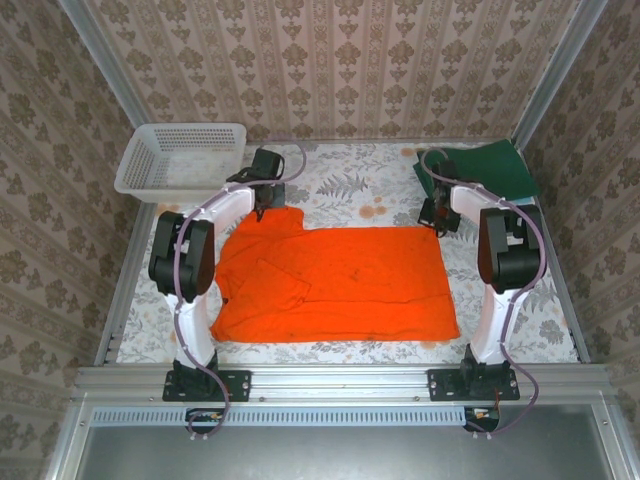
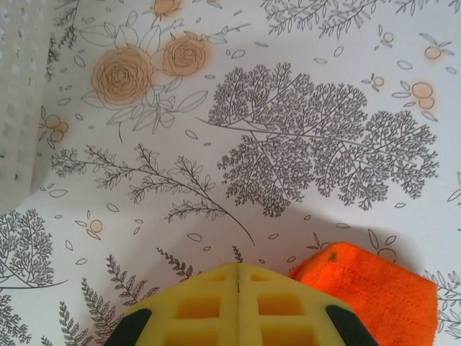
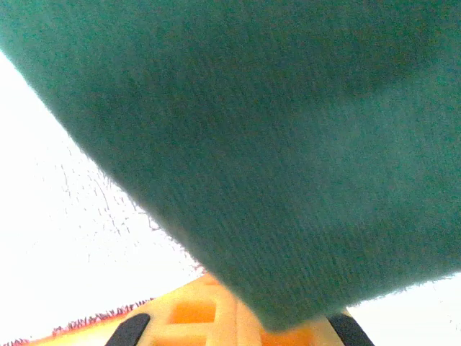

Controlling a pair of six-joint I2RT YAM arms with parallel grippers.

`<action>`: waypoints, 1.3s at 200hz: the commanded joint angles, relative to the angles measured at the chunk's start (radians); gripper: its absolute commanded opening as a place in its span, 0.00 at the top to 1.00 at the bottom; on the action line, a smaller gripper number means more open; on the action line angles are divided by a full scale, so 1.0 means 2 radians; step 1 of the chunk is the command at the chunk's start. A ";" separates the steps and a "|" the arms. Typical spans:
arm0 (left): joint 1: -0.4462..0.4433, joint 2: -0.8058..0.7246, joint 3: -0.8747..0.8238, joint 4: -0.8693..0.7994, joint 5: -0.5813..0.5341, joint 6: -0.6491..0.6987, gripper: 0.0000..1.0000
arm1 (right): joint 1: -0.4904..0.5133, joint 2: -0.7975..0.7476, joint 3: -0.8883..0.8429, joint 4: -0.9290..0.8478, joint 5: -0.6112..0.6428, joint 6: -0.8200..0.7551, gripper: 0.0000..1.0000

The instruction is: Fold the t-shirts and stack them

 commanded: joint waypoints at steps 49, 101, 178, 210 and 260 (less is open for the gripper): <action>-0.004 -0.104 -0.117 0.107 0.003 -0.009 1.00 | 0.006 -0.116 -0.079 0.047 -0.033 0.013 1.00; -0.016 -0.218 -0.243 0.200 0.008 -0.019 1.00 | 0.006 -0.202 -0.168 0.080 -0.046 0.050 1.00; -0.027 -0.400 -0.381 0.166 -0.013 -0.084 1.00 | -0.012 -0.291 -0.249 0.088 -0.035 0.065 1.00; -0.029 -0.467 -0.419 0.138 -0.011 -0.101 1.00 | -0.023 -0.320 -0.271 0.100 -0.043 0.073 1.00; -0.031 -0.542 -0.456 0.090 0.003 -0.131 1.00 | -0.034 -0.323 -0.285 0.106 -0.061 0.077 1.00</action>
